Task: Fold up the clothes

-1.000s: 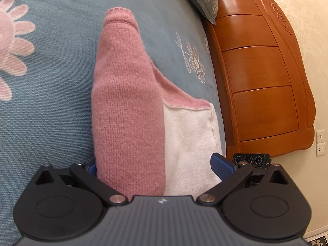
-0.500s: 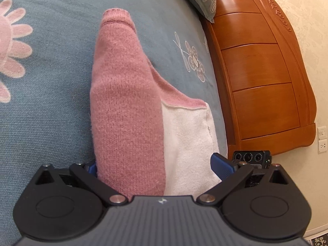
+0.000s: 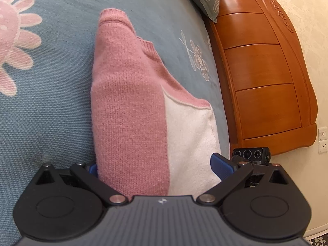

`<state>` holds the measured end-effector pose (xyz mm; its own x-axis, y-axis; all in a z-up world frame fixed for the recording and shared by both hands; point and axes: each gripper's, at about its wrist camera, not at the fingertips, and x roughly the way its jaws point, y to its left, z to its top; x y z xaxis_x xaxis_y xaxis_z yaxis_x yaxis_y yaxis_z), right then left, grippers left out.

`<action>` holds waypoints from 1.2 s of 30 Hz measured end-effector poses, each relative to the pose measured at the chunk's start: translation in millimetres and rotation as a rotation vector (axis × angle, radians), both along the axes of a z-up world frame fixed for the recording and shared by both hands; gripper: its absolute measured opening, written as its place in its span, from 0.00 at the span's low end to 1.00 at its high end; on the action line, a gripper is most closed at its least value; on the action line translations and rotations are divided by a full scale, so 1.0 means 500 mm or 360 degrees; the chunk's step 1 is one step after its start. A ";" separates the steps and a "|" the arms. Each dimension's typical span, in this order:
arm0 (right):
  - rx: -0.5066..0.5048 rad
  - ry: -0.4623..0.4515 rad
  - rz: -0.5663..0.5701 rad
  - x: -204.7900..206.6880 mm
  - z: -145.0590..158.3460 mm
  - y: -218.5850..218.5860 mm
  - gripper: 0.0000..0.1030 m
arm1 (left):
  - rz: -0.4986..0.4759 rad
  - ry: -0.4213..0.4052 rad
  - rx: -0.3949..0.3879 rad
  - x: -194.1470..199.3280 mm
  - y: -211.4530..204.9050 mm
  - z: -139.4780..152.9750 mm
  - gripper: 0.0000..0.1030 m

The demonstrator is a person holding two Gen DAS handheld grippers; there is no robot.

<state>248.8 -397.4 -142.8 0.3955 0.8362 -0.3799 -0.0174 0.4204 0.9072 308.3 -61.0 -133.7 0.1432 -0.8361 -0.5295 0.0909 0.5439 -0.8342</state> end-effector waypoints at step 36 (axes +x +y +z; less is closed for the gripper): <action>0.0083 0.0138 0.0294 0.031 0.011 -0.010 1.00 | 0.0011 0.0038 0.0071 -0.003 -0.003 -0.006 0.96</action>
